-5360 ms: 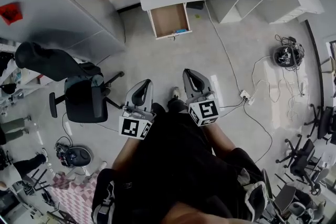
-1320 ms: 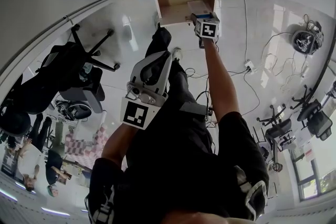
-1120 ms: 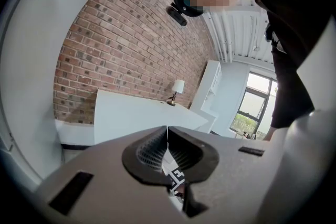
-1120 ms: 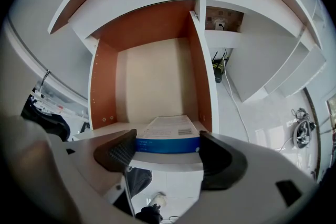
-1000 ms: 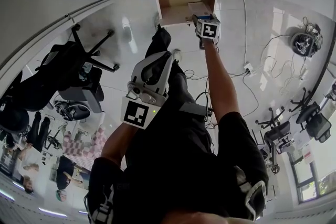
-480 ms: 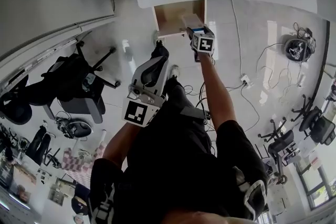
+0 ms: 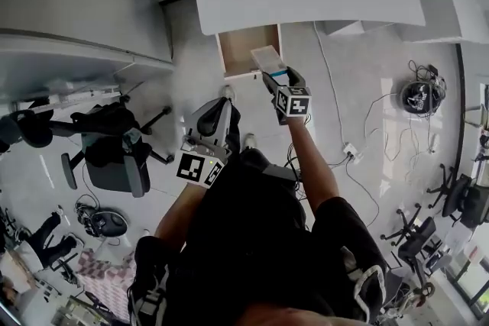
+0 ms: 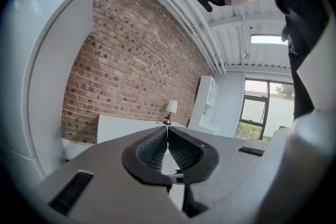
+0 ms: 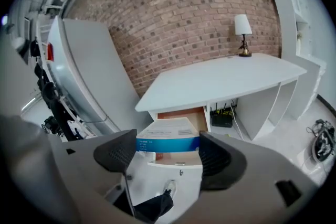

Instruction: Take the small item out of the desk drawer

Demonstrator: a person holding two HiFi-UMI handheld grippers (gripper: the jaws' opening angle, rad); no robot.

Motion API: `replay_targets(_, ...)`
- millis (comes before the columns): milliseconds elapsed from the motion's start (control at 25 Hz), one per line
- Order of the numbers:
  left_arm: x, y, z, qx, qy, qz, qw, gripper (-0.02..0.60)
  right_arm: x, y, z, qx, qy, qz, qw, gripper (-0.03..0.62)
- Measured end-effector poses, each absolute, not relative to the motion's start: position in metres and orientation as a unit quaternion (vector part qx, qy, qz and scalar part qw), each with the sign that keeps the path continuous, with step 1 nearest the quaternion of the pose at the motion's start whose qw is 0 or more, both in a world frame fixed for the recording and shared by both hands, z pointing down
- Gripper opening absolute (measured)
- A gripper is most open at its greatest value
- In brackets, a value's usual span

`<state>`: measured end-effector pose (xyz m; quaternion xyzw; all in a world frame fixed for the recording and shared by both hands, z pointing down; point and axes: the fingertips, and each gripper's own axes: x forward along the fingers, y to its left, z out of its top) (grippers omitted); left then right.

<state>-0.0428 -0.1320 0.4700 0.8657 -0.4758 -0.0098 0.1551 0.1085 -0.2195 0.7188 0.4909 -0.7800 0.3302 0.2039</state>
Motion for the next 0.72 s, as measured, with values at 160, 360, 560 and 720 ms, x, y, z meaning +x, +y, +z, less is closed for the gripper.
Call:
replay_targets(160,-0.037,-0.086,0.452,0.857,-0.491,-0.025,0.153,0.011,0.113,-0.176,0.649,0.489,-0.808,0.295,0.147,0.383)
replay_targets(360,-0.041,-0.049,0.436,0.850,-0.507,-0.024,0.142,0.011,0.111,-0.132,0.584,0.490,-0.827,0.259,0.091,0.383)
replay_targets(560,-0.046,-0.034,0.425,0.850,-0.507,-0.028,0.141,0.011,0.115,-0.096,0.518,0.501,-0.837,0.217,0.041,0.383)
replay_targets(720,-0.048,-0.027,0.409,0.856,-0.496,-0.035,0.141,0.011,0.110,-0.069,0.461,0.506,-0.848,0.160,0.016,0.383)
